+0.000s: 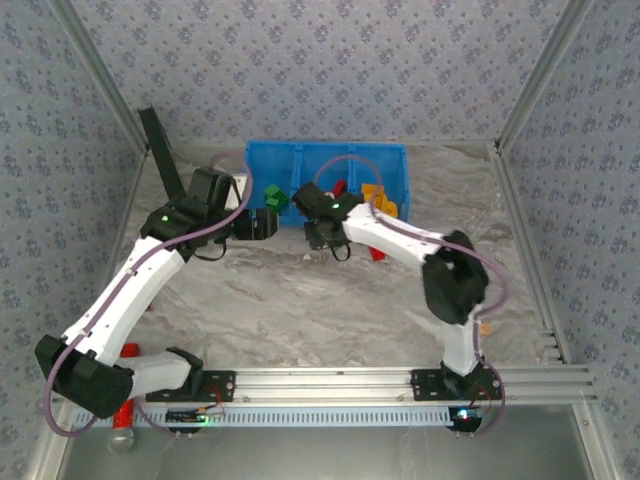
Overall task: Sort the legos into containers by color
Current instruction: Pick up the lego from the center of the table, then place the lego in the container.
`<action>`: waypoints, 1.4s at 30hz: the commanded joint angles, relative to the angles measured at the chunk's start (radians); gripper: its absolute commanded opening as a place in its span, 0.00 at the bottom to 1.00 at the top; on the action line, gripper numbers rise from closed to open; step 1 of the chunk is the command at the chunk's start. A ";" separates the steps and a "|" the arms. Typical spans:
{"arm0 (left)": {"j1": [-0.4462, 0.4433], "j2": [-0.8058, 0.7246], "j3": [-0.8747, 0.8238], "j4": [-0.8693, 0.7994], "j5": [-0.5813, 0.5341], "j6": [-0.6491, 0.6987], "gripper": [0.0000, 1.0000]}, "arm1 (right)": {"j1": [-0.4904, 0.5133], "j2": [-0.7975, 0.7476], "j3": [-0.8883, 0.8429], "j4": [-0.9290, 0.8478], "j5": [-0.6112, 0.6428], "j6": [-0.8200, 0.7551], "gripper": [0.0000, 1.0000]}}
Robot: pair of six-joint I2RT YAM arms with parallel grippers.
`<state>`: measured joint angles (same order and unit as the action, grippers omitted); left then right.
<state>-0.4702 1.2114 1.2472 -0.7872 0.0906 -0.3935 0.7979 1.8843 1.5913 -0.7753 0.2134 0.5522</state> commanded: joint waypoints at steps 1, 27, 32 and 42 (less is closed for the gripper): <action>0.005 -0.006 -0.043 -0.037 -0.039 -0.060 0.86 | -0.058 -0.148 -0.047 -0.062 -0.001 -0.083 0.18; -0.404 0.291 -0.103 0.203 -0.332 -0.573 0.85 | -0.499 0.087 0.141 0.160 -0.038 -0.569 0.19; -0.416 0.347 -0.069 0.210 -0.313 -0.588 0.85 | -0.503 0.162 0.202 0.170 -0.029 -0.616 0.21; -0.432 0.438 -0.002 0.192 -0.304 -0.598 0.85 | -0.514 0.237 0.231 0.219 -0.126 -0.685 0.26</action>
<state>-0.8928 1.6302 1.2118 -0.5854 -0.2096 -0.9710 0.2935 2.0960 1.7794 -0.5667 0.1253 -0.0952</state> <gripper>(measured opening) 0.851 0.328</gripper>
